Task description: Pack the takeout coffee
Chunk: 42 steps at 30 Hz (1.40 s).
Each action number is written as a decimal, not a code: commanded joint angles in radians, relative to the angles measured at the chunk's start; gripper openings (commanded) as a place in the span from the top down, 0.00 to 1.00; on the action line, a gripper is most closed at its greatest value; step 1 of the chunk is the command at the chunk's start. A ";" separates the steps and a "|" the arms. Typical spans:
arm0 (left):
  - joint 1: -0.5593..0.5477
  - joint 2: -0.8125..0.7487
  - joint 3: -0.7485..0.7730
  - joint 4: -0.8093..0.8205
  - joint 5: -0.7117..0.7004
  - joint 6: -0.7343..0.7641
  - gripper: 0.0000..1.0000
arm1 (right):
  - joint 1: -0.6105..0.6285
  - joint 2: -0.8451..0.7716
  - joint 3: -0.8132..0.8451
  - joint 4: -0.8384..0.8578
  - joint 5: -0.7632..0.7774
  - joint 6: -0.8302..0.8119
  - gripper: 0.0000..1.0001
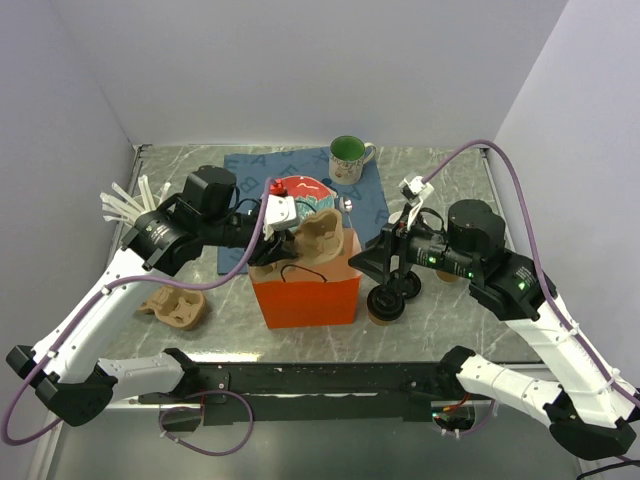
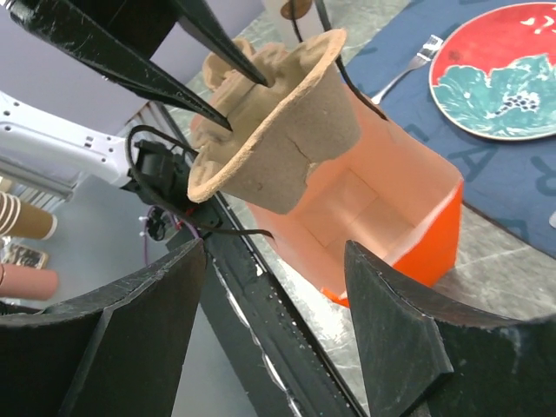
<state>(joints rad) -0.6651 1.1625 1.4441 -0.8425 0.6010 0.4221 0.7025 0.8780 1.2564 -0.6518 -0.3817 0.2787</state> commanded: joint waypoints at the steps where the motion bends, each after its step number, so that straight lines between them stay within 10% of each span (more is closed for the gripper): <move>1: -0.007 0.003 0.003 -0.023 -0.029 0.046 0.76 | 0.005 -0.020 0.020 -0.012 0.085 0.000 0.28; 42: -0.139 0.059 -0.195 0.184 -0.241 0.026 0.79 | 0.006 -0.040 0.034 -0.132 0.248 0.079 0.29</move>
<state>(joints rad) -0.7967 1.2415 1.2659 -0.7609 0.3637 0.4507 0.7025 0.8513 1.2648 -0.7944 -0.1497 0.3470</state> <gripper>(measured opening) 0.389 0.714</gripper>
